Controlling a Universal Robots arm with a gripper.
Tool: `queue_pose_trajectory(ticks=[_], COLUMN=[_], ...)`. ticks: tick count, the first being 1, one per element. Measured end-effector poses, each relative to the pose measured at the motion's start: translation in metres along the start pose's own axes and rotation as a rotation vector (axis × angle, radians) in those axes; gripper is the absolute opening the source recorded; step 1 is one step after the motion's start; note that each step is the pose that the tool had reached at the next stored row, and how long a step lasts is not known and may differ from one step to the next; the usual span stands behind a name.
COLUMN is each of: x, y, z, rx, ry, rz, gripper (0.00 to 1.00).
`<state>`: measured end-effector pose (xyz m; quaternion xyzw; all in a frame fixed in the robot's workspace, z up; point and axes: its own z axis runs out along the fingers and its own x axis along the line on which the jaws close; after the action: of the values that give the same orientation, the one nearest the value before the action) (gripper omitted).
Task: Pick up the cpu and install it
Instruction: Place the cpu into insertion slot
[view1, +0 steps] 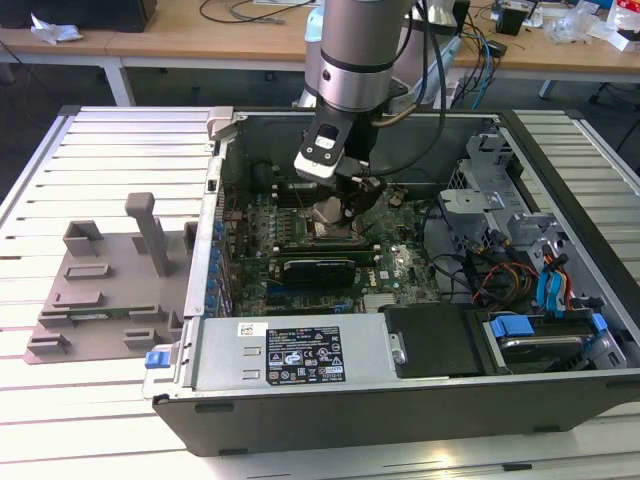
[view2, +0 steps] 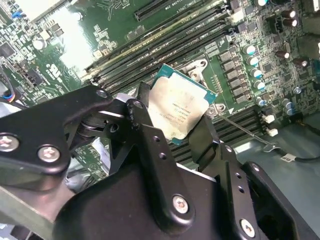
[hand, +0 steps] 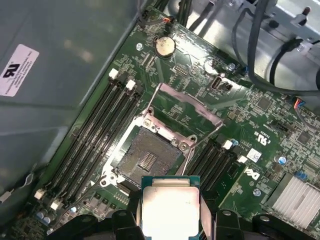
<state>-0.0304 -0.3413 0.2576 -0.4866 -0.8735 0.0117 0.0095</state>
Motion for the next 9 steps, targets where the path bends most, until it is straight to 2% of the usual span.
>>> queue_pose_trajectory(ticks=[1, 4, 7, 9], x=[0.0001, 0.0003, 0.0004, 0.0003], y=[0.0003, 0.0007, 0.0007, 0.0007], z=[0.0, 0.0001, 0.0001, 0.0], rx=[0.0066, 0.0161, 0.0284, 0.0315], ry=[-0.0107, -0.0256, -0.0448, -0.0488], rz=[0.008, 0.025, 0.05, 0.068], gripper=[0.55, 0.55, 0.55, 0.55])
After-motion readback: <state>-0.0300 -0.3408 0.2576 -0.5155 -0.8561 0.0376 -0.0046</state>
